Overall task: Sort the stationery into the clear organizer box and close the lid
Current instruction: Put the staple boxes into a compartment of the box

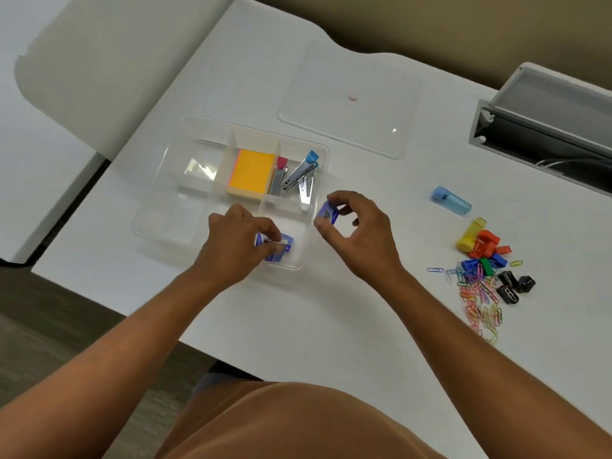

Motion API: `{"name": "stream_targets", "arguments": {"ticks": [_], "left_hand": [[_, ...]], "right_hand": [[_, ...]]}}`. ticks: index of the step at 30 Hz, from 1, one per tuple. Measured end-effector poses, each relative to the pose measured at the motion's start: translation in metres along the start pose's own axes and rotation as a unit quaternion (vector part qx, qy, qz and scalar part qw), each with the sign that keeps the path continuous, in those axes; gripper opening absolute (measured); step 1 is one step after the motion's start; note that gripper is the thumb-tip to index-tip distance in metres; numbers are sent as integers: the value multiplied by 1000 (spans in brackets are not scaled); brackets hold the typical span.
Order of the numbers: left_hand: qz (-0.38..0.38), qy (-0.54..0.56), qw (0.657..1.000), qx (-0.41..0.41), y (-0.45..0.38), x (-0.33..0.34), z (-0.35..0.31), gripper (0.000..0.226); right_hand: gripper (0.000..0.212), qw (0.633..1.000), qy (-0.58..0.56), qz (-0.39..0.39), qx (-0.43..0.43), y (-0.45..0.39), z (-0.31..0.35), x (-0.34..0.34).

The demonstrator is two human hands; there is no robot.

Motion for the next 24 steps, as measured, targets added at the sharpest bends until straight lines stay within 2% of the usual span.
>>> {"name": "stream_targets", "arguments": {"ticks": [4, 8, 10, 12, 15, 18, 21, 24], "left_hand": [[10, -51, 997, 52, -2, -2, -3, 30], [-4, -26, 996, 83, 1, -13, 4, 28], [-56, -18, 993, 98, 7, -19, 9, 22], [-139, -15, 982, 128, 14, -23, 13, 16], [-217, 23, 961, 170, 19, -24, 9, 20], [-216, 65, 949, 221, 14, -18, -11, 26], [-175, 108, 939, 277, 6, -6, -40, 18], [-133, 153, 929, 310, 0, 8, -69, 14]], "right_hand": [[34, 996, 56, 33, -54, -12, 19, 17], [23, 982, 123, 57, -129, -24, 31, 33], [17, 967, 180, 102, -146, -28, 34, 40], [12, 953, 229, 137, -146, -30, 36, 44], [15, 950, 240, 157, -123, -26, 38, 42], [14, 967, 209, 123, -83, -16, 35, 31], [11, 985, 166, 49, -25, 3, 26, 11], [10, 988, 146, -29, 39, 31, 13, -7]]}}
Point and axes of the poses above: each hand's wrist, its own y-axis away from the middle knuckle, its own x-axis out of the palm, z = x × y, the point moved 2 cm from there along -y, towards the middle knuckle, and after that the axes turned 2 degrees about z, right-handed, at the moved point
